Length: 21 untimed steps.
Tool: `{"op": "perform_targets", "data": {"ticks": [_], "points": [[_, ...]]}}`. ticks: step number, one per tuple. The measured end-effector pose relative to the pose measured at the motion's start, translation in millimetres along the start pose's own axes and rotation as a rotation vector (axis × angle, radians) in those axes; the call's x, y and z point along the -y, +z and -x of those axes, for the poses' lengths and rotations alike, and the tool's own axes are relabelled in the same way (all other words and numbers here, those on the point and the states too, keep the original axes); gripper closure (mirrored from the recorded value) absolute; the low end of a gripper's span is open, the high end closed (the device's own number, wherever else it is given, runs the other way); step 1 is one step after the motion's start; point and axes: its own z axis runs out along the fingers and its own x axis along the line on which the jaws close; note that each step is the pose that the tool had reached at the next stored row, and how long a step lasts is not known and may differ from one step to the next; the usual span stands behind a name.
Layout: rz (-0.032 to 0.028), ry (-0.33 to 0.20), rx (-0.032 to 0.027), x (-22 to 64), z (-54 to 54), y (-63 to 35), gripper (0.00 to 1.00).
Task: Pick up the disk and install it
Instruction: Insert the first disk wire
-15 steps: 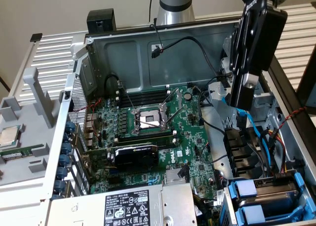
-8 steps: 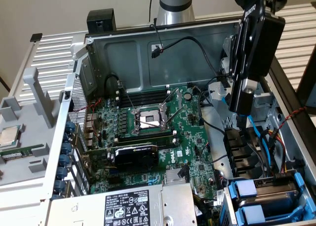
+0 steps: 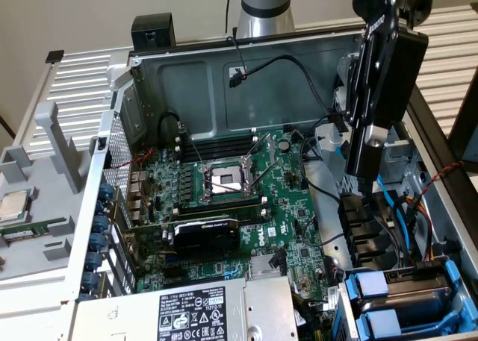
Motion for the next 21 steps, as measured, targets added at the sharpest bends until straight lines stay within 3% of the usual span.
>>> {"op": "perform_targets", "data": {"ticks": [7, 14, 19, 21], "points": [[-0.0002, 0.001, -0.0043, -2.6, 5.6, -0.2, 0.63], [0.0023, 0.006, -0.0127, -3.6, 6.2, 0.8, 0.63], [0.0195, 0.024, -0.0122, -3.4, 7.4, 2.0, 0.63], [0.0217, 0.030, -0.0130, -3.5, 7.9, 2.0, 0.63]]}}
